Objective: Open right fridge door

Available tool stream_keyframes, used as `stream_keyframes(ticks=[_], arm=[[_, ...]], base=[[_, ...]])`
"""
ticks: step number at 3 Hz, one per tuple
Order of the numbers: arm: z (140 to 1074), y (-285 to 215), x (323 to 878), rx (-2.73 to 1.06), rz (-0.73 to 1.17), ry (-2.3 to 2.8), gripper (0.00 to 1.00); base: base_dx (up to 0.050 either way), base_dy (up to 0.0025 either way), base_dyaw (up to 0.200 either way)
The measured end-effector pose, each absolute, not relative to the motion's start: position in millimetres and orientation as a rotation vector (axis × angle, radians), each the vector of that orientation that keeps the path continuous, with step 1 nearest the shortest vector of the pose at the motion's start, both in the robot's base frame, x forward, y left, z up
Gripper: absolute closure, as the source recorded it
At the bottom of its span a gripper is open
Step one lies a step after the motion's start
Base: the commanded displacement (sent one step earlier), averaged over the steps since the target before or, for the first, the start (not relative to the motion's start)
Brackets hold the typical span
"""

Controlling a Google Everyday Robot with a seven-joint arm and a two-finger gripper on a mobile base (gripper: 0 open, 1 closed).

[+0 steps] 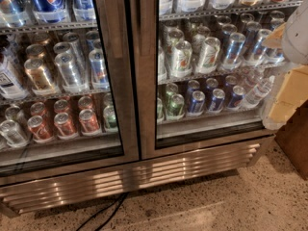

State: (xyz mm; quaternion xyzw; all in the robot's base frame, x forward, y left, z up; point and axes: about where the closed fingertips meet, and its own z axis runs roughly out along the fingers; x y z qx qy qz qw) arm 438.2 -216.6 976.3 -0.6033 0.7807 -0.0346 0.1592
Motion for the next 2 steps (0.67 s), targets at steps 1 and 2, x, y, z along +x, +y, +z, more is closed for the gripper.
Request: stream_keyframes(ticks=[1,2], arm=[[976,-217,438,-1.724,-0.099,2.231,0.0],[971,-193,445,-1.721,0.03,2.173,0.0]], base=[[0.0,0.0,0.0],[0.0,0.0,0.0]])
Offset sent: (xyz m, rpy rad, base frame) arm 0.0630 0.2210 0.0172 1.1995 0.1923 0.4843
